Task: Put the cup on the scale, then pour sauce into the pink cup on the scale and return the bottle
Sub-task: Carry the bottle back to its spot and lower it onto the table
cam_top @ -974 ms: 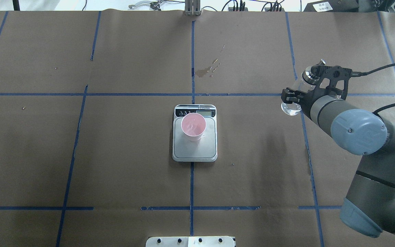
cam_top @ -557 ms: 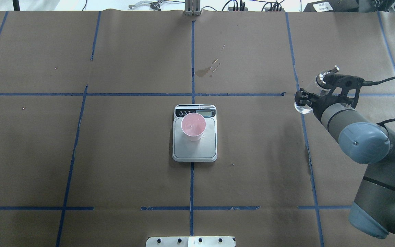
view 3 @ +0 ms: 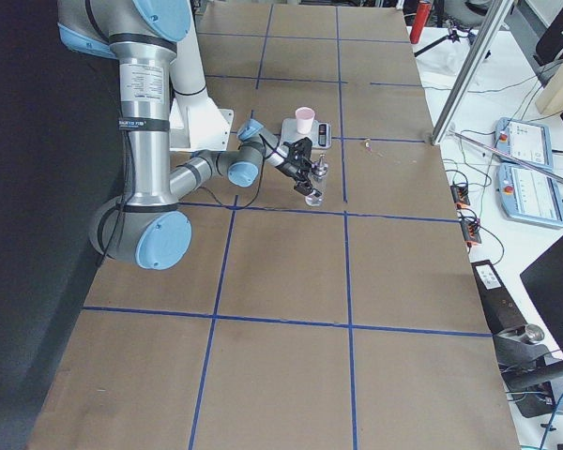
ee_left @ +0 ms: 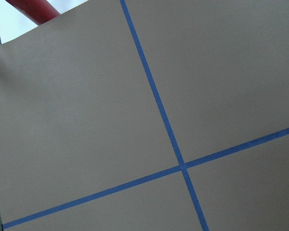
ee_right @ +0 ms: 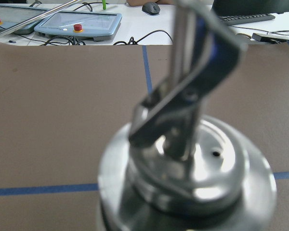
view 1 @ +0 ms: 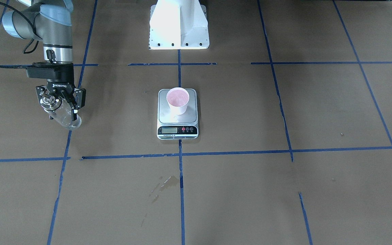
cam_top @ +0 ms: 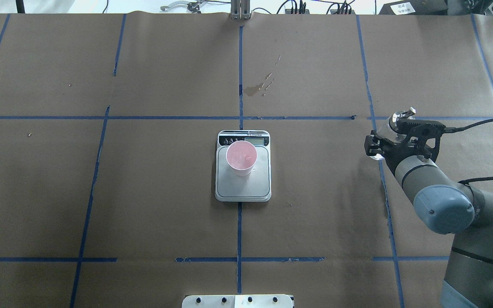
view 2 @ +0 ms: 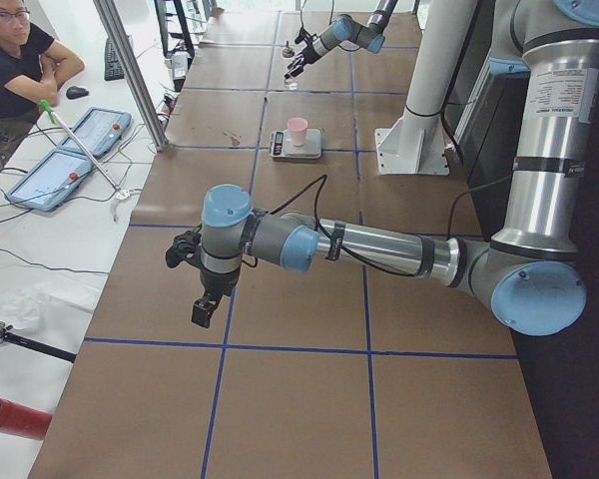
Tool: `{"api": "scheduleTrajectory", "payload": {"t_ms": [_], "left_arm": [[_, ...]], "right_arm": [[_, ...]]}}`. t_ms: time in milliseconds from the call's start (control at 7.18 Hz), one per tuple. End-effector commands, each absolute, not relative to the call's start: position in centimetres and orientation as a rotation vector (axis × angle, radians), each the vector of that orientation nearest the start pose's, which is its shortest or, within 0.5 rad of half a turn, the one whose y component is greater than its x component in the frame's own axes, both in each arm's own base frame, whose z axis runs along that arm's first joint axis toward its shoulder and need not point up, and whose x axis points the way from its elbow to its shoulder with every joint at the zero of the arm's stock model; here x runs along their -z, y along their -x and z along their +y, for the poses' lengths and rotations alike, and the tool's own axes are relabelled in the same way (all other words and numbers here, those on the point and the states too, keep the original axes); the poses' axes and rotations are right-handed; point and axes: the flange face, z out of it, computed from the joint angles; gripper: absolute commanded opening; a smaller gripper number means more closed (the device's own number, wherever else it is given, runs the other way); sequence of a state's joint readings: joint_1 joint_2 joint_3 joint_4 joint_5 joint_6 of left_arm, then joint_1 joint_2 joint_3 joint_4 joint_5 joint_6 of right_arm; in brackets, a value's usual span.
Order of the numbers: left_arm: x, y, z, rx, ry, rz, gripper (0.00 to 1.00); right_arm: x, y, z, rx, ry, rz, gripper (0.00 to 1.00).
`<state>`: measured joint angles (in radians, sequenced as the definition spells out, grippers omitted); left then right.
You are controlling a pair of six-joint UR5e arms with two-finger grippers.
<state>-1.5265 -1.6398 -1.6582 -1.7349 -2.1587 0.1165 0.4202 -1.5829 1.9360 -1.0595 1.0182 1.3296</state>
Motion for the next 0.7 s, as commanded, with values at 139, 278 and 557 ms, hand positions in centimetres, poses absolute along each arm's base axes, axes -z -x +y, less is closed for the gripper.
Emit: {"api": "scheduleTrajectory", "payload": {"t_ms": [139, 278, 557], "left_arm": [[-57.12, 5.51, -54.03, -0.249, -0.336, 0.57, 1.0], [-57.19, 5.42, -54.04, -0.25, -0.334, 0.571, 1.0], [-57.12, 5.42, -54.04, -0.25, -0.336, 0.57, 1.0]], "right_arm": [[-44.17, 37.59, -36.16, -0.391, -0.753, -0.62, 0.0], [-44.28, 37.64, -36.15, -0.4, -0.746, -0.624, 0.0], [-44.68, 37.96, -35.95, -0.396, -0.71, -0.636, 0.0]]}}
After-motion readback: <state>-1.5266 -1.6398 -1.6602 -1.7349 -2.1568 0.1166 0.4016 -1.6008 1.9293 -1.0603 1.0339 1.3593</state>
